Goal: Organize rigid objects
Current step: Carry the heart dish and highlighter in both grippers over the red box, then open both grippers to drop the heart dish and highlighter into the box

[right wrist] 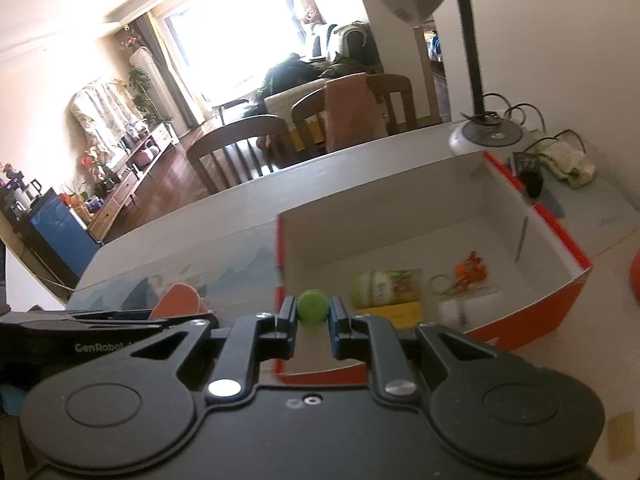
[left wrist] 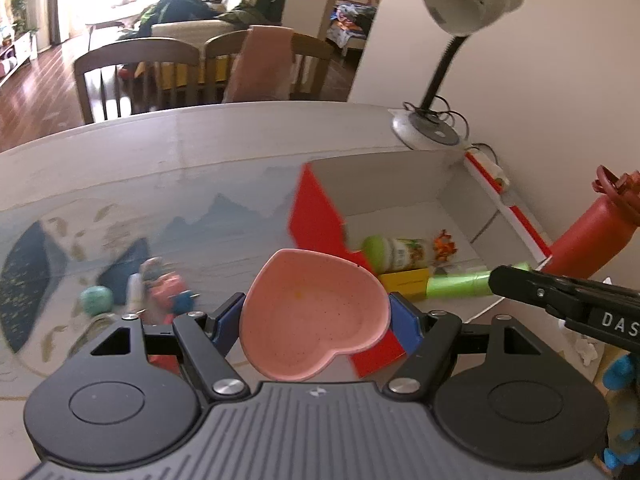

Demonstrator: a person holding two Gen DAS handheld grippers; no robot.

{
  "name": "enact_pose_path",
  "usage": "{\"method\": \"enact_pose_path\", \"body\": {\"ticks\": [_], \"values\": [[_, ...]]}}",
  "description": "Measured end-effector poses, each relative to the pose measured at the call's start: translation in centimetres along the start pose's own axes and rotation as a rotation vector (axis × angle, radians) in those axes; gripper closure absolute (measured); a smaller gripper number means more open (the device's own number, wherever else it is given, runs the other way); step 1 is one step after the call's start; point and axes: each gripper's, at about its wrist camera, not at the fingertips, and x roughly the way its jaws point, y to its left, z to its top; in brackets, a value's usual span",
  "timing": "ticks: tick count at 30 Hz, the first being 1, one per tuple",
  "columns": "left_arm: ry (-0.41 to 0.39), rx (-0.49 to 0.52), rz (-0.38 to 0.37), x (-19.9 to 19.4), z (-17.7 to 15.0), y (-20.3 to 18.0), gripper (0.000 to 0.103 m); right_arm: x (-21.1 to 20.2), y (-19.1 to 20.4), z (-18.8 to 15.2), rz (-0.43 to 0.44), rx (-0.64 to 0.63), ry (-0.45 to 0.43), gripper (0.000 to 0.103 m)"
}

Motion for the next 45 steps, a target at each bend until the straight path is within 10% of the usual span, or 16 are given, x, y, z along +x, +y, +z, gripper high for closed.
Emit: {"method": "enact_pose_path", "body": {"ticks": [21,45], "values": [[0.151,0.160,0.015,11.1,3.1,-11.6,0.027,5.1,-11.4,3.8,-0.139,0.083,0.022,0.088],[0.277,0.123,0.077,17.5,3.0,-12.3,0.027,9.5,-12.5,2.7,-0.102,0.075,0.168,0.081]]}}
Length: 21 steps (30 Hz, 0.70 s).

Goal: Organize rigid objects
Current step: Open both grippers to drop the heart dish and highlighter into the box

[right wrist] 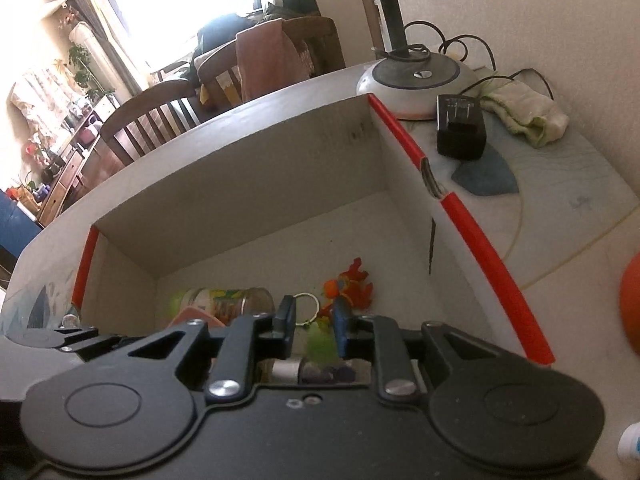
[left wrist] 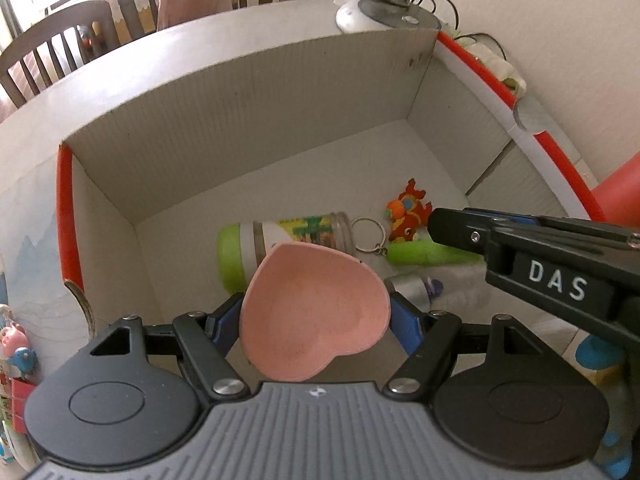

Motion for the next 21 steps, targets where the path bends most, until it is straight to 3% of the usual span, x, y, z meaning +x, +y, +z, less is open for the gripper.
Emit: {"method": "enact_pose_path", "body": {"ticks": [9,21], "values": [[0.018,-0.007,-0.012,0.4,0.5,-0.2,0.027,-0.8,0.2,-0.4,-0.016,-0.015,0.016,0.070],[-0.037,-0.002,-0.063,-1.5,-0.8,0.1,0.027,-3.3,1.4,-0.9,0.005,-0.037,-0.013,0.052]]}}
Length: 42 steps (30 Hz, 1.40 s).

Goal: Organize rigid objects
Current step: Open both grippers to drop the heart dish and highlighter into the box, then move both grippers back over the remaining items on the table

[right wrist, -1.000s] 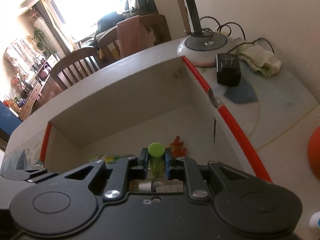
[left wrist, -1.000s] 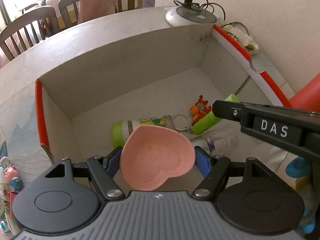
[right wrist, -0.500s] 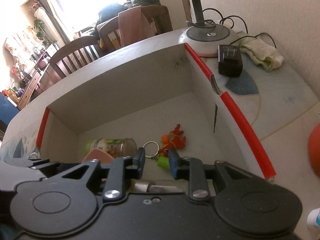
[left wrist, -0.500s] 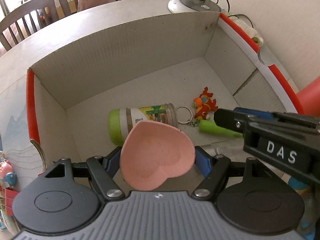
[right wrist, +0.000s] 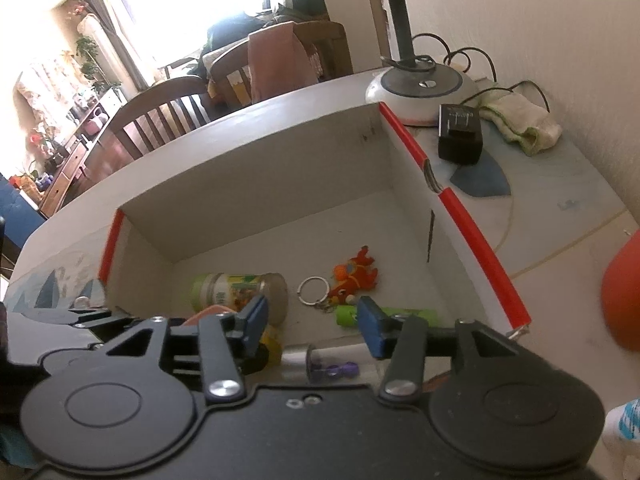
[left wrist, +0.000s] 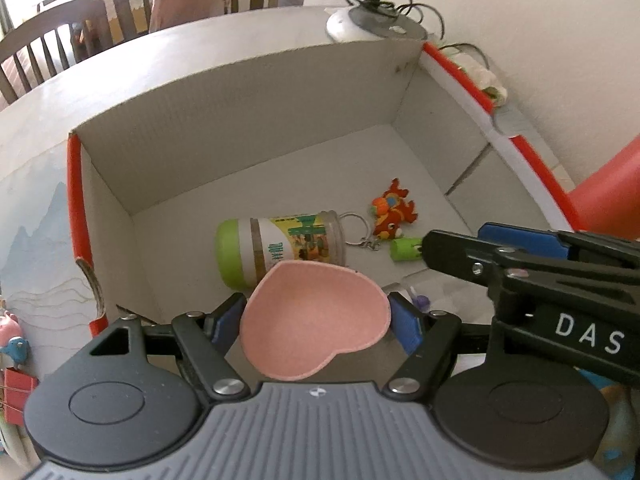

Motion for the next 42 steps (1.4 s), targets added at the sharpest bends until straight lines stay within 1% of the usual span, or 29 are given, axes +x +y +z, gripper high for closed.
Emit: {"method": "enact_pose_path", "body": {"ticks": [4,6,8,12,16,20,24,27,29,34,37,42], "values": [[-0.034,0.016,-0.021,-1.3,-0.3,-0.1,0.027,-1.2,0.9,-0.1,0.016,-0.011,-0.016,0.050],[-0.055,0.020,-0.026,-2.1,-0.4,0.0,0.027,-1.8,1.2,-0.2,0.023,-0.012,-0.029,0.047],[-0.076,0.023,-0.033,-3.0,-0.6,0.2,0.027,-2.5,1.6,-0.3,0.030,-0.011,-0.045,0.040],[-0.110,0.024,-0.050,-4.6,-0.8,0.9,0.027,-3.7,2.4,-0.3,0.043,-0.019,-0.067,0.039],[-0.143,0.012,-0.069,-6.4,-1.5,2.1,0.027,-4.9,3.4,-0.5,0.061,-0.023,-0.087,0.034],[-0.171,-0.008,-0.088,-8.1,-2.3,3.5,0.027,-6.0,4.7,-0.9,0.084,-0.033,-0.109,0.030],[-0.194,-0.020,-0.089,-9.9,-3.3,5.0,0.027,-7.2,6.3,-1.4,0.102,-0.047,-0.136,0.028],[-0.205,-0.051,-0.113,-11.2,-4.0,6.3,0.027,-8.1,7.6,-1.8,0.140,-0.055,-0.163,0.023],[-0.215,-0.057,-0.116,-12.0,-4.6,7.0,0.027,-8.5,8.6,-2.1,0.153,-0.077,-0.182,0.019],[-0.234,-0.082,-0.111,-13.8,-6.2,9.5,0.027,-9.1,11.4,-3.1,0.179,-0.124,-0.203,0.014],[-0.246,-0.092,-0.102,-14.7,-7.2,11.1,0.020,-9.3,13.1,-3.8,0.194,-0.152,-0.214,0.011],[-0.249,-0.115,-0.074,-15.7,-9.1,14.4,0.020,-8.7,15.9,-4.9,0.229,-0.177,-0.209,0.006]]}}
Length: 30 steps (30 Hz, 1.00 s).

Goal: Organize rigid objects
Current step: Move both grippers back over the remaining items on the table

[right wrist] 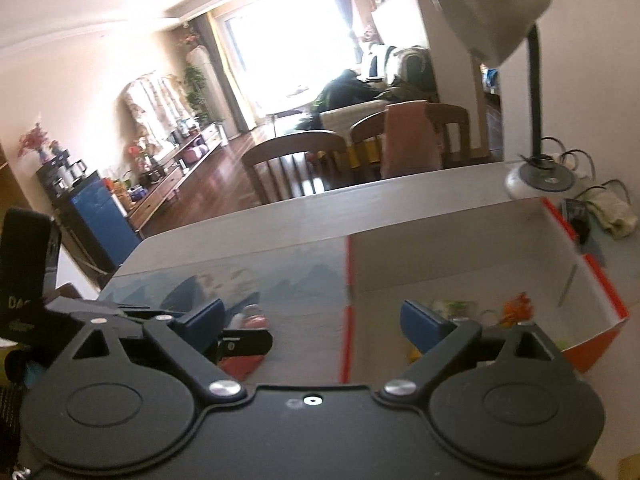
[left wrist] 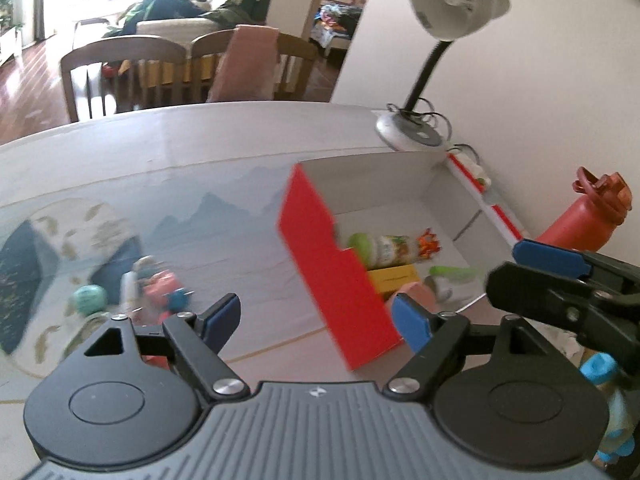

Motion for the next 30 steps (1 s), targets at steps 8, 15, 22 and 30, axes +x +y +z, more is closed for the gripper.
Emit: {"method": "enact_pose_path", "body": {"ticks": [8,15,22,30], "values": [[0.009,-0.044,0.058,-1.7,-1.5,5.8,0.019,2.0,4.2,-1.2,0.035,-0.036,0.020,0.005],[0.012,-0.076,0.089,-2.4,-2.4,11.0,0.013,4.7,7.2,-2.9,0.040,-0.073,0.082,0.005],[0.013,-0.114,0.112,-1.6,-3.0,14.9,0.002,7.3,9.8,-4.9,0.030,-0.158,0.137,0.006],[0.059,-0.157,0.182,1.5,-2.9,19.2,0.002,12.0,10.9,-6.3,-0.005,-0.286,0.188,0.010]]}}
